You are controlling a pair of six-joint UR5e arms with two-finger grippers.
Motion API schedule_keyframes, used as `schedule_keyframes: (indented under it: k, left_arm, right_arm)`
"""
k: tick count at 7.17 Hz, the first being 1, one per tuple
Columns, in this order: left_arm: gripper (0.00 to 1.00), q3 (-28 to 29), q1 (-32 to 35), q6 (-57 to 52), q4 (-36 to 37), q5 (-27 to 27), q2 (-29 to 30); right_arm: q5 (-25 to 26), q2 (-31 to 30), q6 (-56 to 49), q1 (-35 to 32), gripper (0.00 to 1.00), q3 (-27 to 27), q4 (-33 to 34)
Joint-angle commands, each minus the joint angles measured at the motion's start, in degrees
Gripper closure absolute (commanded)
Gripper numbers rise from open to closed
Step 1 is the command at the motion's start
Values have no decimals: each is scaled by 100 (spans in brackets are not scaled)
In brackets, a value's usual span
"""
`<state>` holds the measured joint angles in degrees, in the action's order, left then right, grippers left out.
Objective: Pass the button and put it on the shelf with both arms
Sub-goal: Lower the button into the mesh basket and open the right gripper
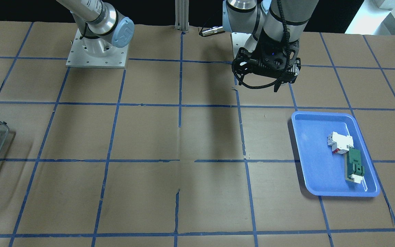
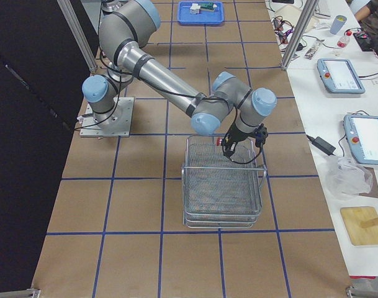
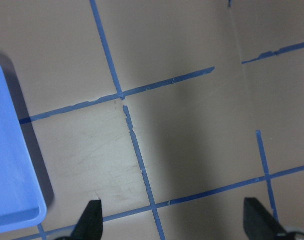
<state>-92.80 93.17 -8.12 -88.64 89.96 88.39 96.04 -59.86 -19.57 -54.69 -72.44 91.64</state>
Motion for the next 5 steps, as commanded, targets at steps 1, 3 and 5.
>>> schedule_keyframes:
  k: [1, 3, 5]
  left_arm:
    - [0, 16, -273, 142, -4, -5, -24]
    - [0, -1, -256, 346, 40, 12, 108]
    - [0, -1, -203, 346, 48, -49, 91]
  right_arm:
    - [29, 19, -64, 2, 16, -7, 11]
    - [290, -87, -91, 2, 0, -7, -259]
    - [398, -131, -117, 11, 0, -16, -489]
